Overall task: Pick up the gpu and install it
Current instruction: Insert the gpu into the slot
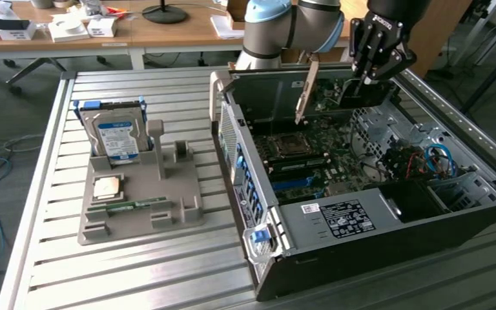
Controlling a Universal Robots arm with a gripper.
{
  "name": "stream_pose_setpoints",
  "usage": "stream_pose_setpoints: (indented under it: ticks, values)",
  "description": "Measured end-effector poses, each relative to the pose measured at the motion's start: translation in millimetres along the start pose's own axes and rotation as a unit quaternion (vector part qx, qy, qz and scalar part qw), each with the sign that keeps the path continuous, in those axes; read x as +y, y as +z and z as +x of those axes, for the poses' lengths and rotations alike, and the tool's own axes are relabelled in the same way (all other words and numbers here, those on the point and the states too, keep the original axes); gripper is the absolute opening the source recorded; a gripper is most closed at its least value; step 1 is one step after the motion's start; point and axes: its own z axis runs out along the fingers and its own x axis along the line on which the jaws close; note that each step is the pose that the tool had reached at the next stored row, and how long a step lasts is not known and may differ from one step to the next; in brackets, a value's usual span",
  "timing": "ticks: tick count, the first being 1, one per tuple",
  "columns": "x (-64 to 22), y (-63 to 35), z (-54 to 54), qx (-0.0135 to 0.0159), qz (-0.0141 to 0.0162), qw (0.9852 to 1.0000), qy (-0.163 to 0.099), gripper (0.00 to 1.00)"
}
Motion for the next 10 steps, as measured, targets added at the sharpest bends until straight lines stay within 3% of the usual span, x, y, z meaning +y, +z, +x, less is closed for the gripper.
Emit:
stream_pose_setpoints:
  ticks: [10]
  values:
    - [2.8,2.7,3.5,0.0001,0.0000,1.0000,0.000,0.26]
